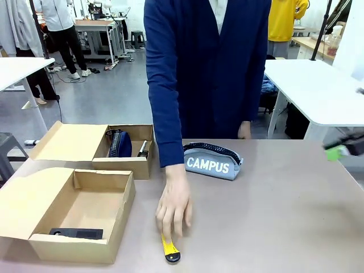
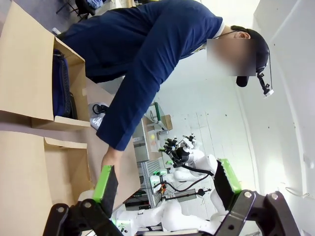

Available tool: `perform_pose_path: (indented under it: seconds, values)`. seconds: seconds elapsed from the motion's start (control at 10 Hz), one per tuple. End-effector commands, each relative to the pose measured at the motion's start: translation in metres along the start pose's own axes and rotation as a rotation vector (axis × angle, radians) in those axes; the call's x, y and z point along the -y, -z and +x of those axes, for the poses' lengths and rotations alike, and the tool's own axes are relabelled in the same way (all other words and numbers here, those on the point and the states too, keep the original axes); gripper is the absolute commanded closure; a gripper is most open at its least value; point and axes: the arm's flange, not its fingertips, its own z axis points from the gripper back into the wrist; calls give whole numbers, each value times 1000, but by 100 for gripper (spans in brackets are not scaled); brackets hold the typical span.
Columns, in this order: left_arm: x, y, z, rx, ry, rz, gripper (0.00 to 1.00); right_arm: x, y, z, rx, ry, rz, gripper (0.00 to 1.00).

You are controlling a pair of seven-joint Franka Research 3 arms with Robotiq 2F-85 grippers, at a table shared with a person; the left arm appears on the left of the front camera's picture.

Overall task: Place items inside the box.
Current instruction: Pick up a Pencil pouch or Stapler and place it inside the Mailer Box closest to the robot.

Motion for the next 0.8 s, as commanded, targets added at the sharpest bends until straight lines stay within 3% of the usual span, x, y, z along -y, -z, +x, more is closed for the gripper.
perform_pose_path:
  seconds: [0.0, 0.5, 0.7]
  values:
    - [2, 0, -2, -1, 11, -12, 0, -12, 29, 31, 22, -161, -10, 0]
    - [2, 0, -2, -1, 11, -12, 0, -12, 29, 31, 22, -161, -10, 0]
    - [2, 0, -2, -1, 11, -12, 0, -21, 40, 40, -36, -135, -37, 0]
